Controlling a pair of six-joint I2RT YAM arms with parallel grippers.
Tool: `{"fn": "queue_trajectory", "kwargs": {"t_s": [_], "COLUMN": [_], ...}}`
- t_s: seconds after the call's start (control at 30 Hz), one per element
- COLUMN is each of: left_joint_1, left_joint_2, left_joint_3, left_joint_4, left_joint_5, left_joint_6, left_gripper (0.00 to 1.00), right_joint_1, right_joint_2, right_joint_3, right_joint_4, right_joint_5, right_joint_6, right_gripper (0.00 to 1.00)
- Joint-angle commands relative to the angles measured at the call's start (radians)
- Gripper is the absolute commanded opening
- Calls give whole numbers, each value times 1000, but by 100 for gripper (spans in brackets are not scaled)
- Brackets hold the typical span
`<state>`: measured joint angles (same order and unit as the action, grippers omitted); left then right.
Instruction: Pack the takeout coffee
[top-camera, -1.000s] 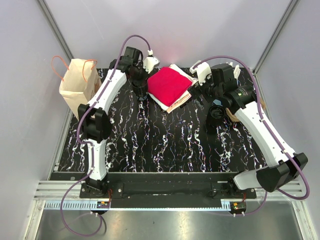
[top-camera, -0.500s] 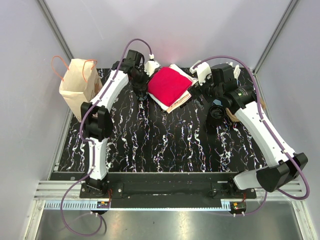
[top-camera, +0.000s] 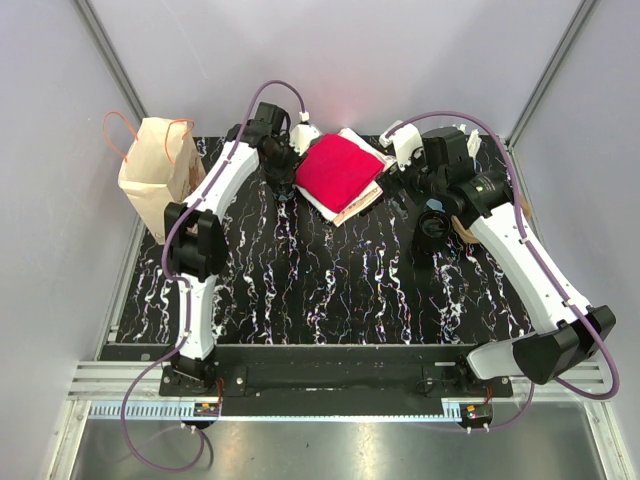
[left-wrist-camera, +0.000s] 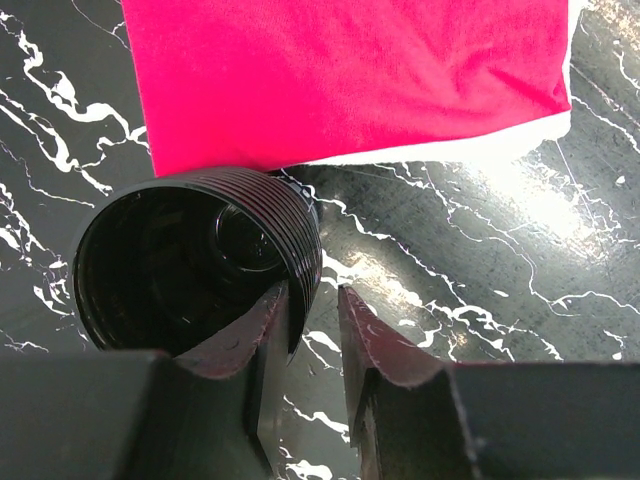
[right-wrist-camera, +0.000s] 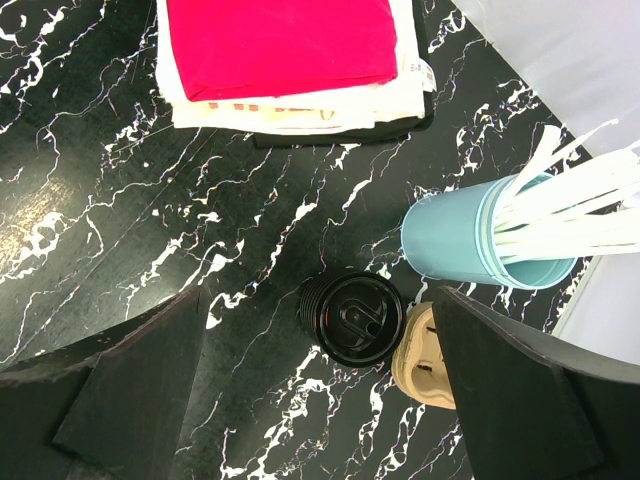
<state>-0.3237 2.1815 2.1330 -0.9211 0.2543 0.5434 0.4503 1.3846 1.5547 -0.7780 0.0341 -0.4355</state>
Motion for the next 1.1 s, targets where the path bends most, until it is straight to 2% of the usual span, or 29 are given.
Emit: {"fn": "queue_trajectory", "kwargs": {"t_s": [0.0, 0.13, 0.23, 0.3, 0.37, 0.4, 1.07], "left_joint_1": [-2, -3, -2, -2, -2, -2, 5], "left_joint_2": [-71, -60, -52, -51, -46, -46, -72], "left_joint_3": [-8, -8, -4, 4, 14, 25, 53], "left_joint_4": [44, 42, 44, 45, 45, 47, 54], "left_joint_5": [22, 10, 7, 7, 0, -3, -1], "left_joint_6": [-8, -8, -10, -14, -19, -20, -34], "left_gripper": [27, 18, 16, 17, 26, 27, 27], "right_joint_1": [-7, -5, -5, -7, -7, -7, -9], "right_joint_2": [-25, -32, -33, -35, -35, -33, -33], "right_joint_3": [2, 1, -4, -5, -4, -4, -1], "right_joint_4": [42, 42, 42, 43, 43, 42, 45], "right_joint_5": [0, 0, 1, 3, 1, 4, 3], "right_joint_6": [14, 14, 14, 12, 12, 12, 14], "right_gripper": [100, 100, 100, 100, 100, 100, 100]}}
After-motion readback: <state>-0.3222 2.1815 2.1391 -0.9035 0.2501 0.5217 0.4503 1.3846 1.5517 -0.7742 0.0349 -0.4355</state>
